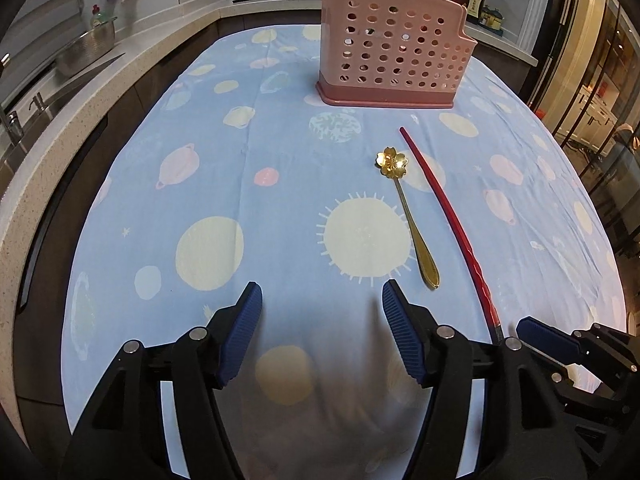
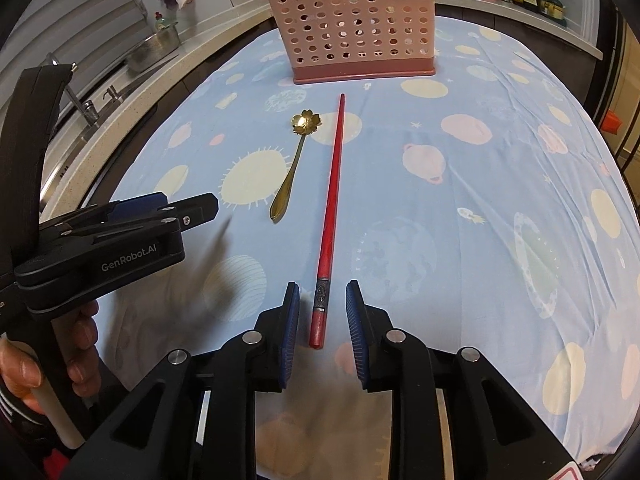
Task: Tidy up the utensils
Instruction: 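Move both tools back down toward the red chopstick and gold spoon, then grasp the red chopstick with the right tool while the left tool grasps the gold spoon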
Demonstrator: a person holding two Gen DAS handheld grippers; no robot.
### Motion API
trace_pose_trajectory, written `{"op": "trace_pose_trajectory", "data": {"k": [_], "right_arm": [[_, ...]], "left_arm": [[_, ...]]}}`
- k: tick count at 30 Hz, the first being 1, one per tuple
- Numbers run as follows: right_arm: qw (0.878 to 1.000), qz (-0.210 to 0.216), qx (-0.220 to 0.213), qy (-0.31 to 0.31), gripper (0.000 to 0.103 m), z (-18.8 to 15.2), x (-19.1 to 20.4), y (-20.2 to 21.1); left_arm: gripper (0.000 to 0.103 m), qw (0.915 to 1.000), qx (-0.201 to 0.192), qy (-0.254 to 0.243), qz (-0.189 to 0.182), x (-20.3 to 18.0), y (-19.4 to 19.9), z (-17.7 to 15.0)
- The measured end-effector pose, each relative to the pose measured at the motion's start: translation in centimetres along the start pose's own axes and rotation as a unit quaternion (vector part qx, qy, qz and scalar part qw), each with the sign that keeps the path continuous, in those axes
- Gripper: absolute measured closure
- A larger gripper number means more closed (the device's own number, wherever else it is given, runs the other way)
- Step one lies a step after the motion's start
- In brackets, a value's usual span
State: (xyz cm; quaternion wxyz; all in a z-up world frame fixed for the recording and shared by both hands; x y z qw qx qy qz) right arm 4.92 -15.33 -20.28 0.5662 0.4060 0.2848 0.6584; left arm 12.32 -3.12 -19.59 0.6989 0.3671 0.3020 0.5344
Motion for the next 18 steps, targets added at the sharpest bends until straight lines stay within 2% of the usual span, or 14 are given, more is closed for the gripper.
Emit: {"op": "trace_pose_trajectory", "data": {"k": [16,18], "right_arm": [[1.0,-0.007,0.011,0.009,0.078,-0.5,0.1,-1.0],[1.0,-0.013,0.011,0.013,0.082,-0.5,0.1,-1.0]], "left_arm": [[0.036,0.9999,0.015,-0.003,0.0,-0.2,-0.8,-1.2],[0.036,0.9999,0.016,-0.001,0.0,-0.1,-0.9,-1.3]]}}
Point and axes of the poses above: each gripper's, at about its wrist camera, not at the fingertips, and y roughly against the way its jaws point, x to its left, z to its top, the point moved 10 cm from there along -y, roughly the way its jaws point, and after that the axes turned 1 degree about -x, right-handed, at the moved point
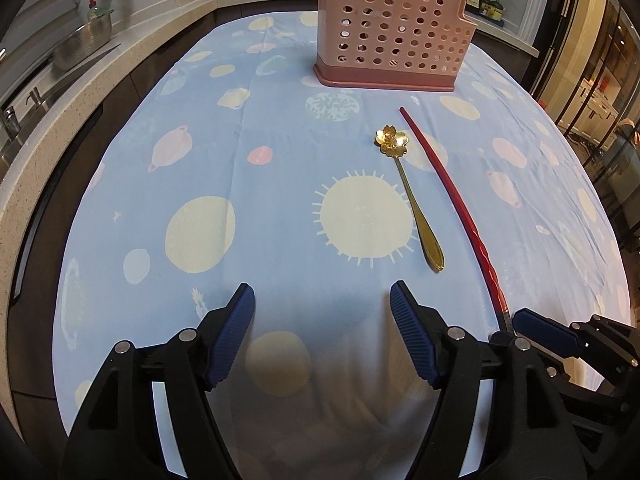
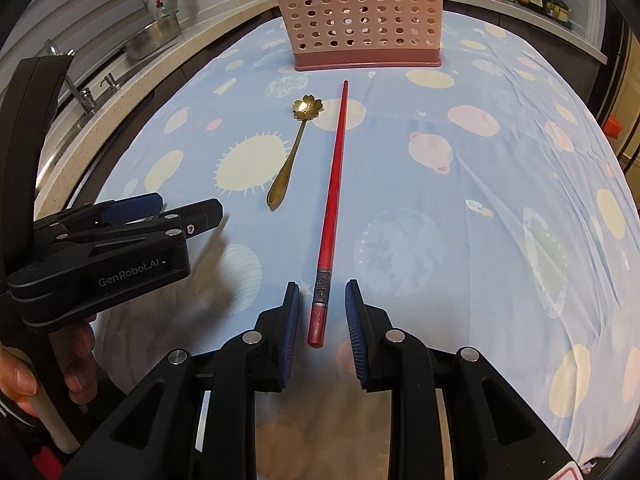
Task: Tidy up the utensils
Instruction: 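Grasp the red chopstick with the right tool while the left tool grasps the gold spoon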
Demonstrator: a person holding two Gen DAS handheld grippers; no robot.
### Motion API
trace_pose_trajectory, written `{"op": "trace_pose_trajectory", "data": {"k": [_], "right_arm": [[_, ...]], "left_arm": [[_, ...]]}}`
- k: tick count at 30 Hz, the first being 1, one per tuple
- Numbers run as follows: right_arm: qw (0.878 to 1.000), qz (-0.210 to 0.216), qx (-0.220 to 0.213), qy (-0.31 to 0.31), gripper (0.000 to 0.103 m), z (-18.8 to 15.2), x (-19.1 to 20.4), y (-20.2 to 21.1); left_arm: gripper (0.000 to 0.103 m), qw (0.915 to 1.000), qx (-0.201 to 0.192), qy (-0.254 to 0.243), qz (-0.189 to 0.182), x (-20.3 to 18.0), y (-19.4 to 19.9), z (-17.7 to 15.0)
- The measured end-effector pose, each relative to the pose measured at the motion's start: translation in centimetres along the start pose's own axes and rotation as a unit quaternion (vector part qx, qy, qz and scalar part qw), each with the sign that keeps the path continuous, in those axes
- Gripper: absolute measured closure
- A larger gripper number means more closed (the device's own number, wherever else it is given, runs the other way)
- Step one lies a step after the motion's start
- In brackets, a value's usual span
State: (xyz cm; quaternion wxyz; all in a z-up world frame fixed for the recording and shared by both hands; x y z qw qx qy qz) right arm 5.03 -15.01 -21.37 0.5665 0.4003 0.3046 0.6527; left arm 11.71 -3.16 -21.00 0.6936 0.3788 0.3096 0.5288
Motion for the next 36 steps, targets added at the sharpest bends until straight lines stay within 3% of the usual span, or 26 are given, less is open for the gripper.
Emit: {"op": "trace_pose_trajectory", "data": {"k": [4,8,24,32,36], "right_arm": [[1.0,-0.012,-0.001,0.0,0.095,0.1,-0.5,-0.1],[1.0,-0.013,-0.005,-0.011,0.096,0.1,-1.1,0.1],[0.998,-0.022,-0.022,-0.049,0.096,0.4,-3.2,0.8],[0.998,-0.019,-0.019,-0.061,0.096,0.4,-3.7,0.7],[0.998,-0.017,-0.018,-0.063,0.096,0.3,-3.7,0.7]], "left_arm": [[0.035,1.0,0.001,0.001,-0.003,0.0,0.0,0.0],[0.029,1.0,-0.001,0.002,-0.007,-0.1,0.0,0.1],[0.028,0.9989,-0.001,-0.016,-0.044,-3.7,-1.5,2.1],[0.047,0.9985,-0.002,-0.031,-0.046,-5.0,-2.3,2.5],[0.069,0.9982,-0.004,-0.035,-0.049,-5.0,-2.2,2.5]]}}
Point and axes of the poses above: each gripper's, at about its wrist camera, not at the fingertips, and y roughly against the way its jaws point, x to its left, z to its top, the point moved 10 cm from there along -y, roughly the way its jaws point, and after that the axes turned 1 degree about -x, right-handed, at the moved point
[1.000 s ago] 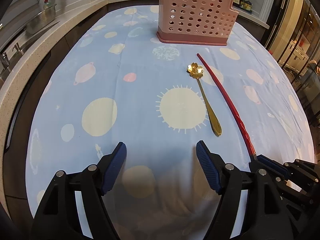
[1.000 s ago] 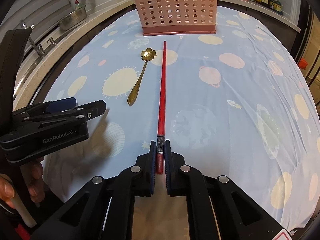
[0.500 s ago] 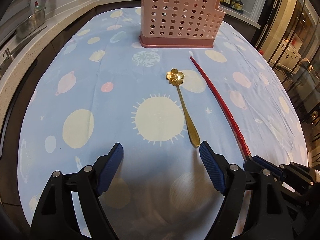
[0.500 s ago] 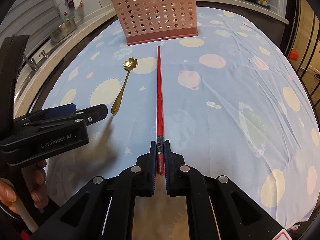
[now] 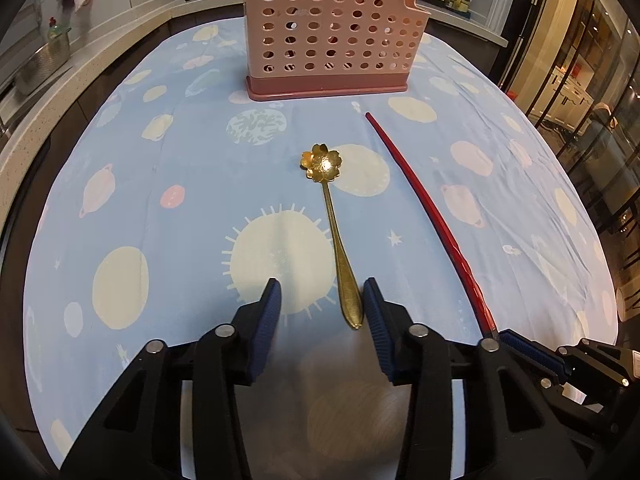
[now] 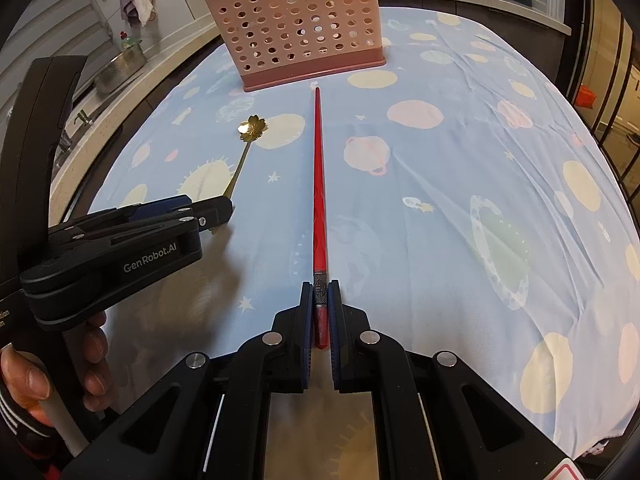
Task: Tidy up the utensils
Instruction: 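Grasp the red chopstick with the right tool while the left tool grasps the gold spoon, then lift the spoon and chopstick and carry both above the pink holder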
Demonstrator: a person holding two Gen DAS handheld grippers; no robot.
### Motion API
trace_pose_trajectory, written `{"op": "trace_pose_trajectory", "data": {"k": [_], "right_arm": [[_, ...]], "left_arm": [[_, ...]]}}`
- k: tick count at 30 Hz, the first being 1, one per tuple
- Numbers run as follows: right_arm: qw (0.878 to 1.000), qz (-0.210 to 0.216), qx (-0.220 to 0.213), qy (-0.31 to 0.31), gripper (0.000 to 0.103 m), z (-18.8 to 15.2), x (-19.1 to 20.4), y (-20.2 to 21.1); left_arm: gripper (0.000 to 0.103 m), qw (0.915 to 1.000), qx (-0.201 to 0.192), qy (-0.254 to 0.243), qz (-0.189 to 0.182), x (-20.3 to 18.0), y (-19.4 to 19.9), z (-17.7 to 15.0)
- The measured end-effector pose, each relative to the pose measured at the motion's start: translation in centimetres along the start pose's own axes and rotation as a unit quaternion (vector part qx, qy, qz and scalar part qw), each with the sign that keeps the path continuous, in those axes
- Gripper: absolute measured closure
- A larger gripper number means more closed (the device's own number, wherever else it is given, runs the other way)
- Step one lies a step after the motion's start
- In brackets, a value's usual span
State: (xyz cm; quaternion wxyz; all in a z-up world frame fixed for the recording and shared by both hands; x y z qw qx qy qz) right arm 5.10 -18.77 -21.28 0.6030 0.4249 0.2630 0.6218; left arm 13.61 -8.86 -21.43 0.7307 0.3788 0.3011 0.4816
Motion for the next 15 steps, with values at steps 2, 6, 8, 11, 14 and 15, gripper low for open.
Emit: {"op": "trace_pose_trajectory", "data": {"k": [2,6,8,11,14,15], "right_arm": [[1.0,0.0,0.0,0.0,0.096,0.0,0.0,0.0],[1.0,0.0,-0.002,-0.001,0.096,0.0,0.0,0.1],[1.0,0.0,-0.004,-0.001,0.096,0.1,0.0,0.2],[1.0,0.0,-0.007,-0.003,0.096,0.2,-0.1,0.4],[1.0,0.001,-0.012,-0.006,0.096,0.5,-0.1,0.8],[1.0,0.002,-0.013,-0.006,0.096,0.6,-0.2,0.9]], "left_arm": [[0.078,1.0,0.001,0.003,-0.004,0.1,0.1,-0.1],[0.092,0.9998,0.006,0.012,-0.018,0.3,0.3,-0.2],[0.092,0.9997,0.005,0.014,-0.018,0.4,0.5,-0.3],[0.092,0.9997,0.002,0.019,-0.017,0.7,1.1,-0.2],[0.092,0.9996,-0.005,0.024,-0.015,1.2,1.9,0.1],[0.092,0.9995,-0.008,0.027,-0.015,1.3,2.3,0.2]]}}
Point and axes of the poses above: each gripper's, at about its wrist camera, not at the fingertips, and y roughly against the way its jaws point, x to its left, z to its top, the point moved 10 cm from there along -y, roughly the way its jaws point, and after that the axes turned 1 degree about -x, right-handed, at the moved point
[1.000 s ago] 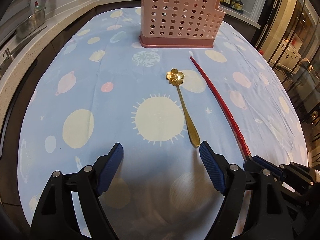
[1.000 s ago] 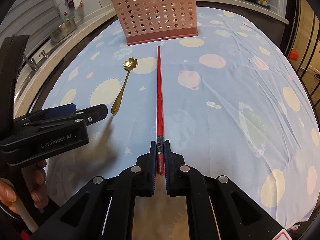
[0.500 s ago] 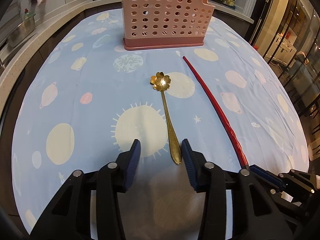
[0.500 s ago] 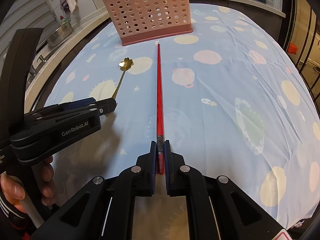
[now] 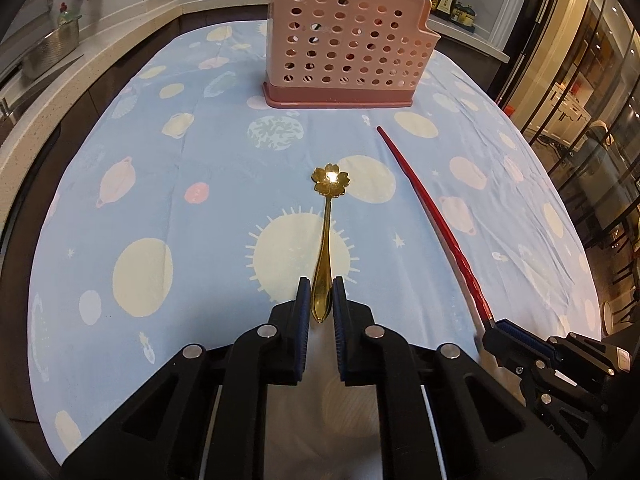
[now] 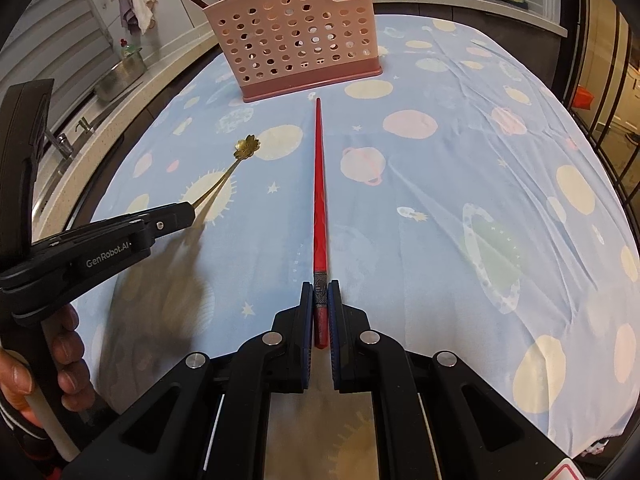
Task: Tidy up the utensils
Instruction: 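Lift the spoon and chopstick and carry both above the pink holder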
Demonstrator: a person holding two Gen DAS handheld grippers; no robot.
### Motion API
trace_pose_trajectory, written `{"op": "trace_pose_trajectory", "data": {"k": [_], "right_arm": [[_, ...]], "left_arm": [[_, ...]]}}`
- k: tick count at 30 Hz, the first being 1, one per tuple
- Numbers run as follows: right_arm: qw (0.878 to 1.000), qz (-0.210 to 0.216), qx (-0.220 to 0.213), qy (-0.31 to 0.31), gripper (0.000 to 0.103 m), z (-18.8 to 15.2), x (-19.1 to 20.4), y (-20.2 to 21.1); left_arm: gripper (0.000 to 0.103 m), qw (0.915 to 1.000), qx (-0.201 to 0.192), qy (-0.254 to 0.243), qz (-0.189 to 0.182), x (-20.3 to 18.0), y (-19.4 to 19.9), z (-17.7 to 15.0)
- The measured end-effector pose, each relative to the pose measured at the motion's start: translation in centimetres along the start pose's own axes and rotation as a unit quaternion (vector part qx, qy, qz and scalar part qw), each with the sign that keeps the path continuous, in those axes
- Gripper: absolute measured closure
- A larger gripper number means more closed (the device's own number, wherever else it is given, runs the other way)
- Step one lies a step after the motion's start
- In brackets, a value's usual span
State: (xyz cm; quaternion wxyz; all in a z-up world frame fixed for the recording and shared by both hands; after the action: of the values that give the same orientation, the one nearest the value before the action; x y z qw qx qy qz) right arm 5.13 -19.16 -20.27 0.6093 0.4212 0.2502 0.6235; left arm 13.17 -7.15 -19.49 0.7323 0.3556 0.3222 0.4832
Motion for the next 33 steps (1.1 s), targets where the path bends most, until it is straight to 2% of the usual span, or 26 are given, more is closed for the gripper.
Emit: {"op": "trace_pose_trajectory", "data": {"k": [9,23,26,27,33], "right_arm": [[1.0,0.004,-0.025,-0.009,0.096,1.5,-0.2,1.8],[0.996,0.013,-0.087,-0.023,0.096,5.3,-0.5,6.6],[0.994,0.019,-0.101,-0.025,0.096,6.2,-0.4,7.7],[0.994,0.02,-0.106,-0.025,0.096,6.4,-0.4,8.0],[0.99,0.028,-0.133,-0.026,0.096,8.2,-0.1,9.9]], "left_arm": [[0.092,0.9995,-0.025,0.02,0.004,1.2,2.8,1.2],[0.094,0.9965,-0.076,0.034,-0.002,1.7,7.2,4.4],[0.097,0.9959,-0.084,0.034,-0.002,1.7,7.8,5.0],[0.102,0.9957,-0.086,0.033,-0.003,1.7,8.0,5.2],[0.102,0.9948,-0.098,0.027,-0.003,1.5,8.7,6.2]]}}
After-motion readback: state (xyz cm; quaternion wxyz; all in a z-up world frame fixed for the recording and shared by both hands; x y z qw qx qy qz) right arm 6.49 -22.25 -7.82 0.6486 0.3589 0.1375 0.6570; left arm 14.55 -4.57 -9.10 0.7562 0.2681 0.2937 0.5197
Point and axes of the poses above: each gripper's, at about its wrist camera, not at the fingertips, and y roughly against the way its jaws point, x to its left, z to its top, the point moved 10 cm from there along -y, roughly the way its jaws point, and after that the axes turned 1 degree about -x, right-handed, at the moved point
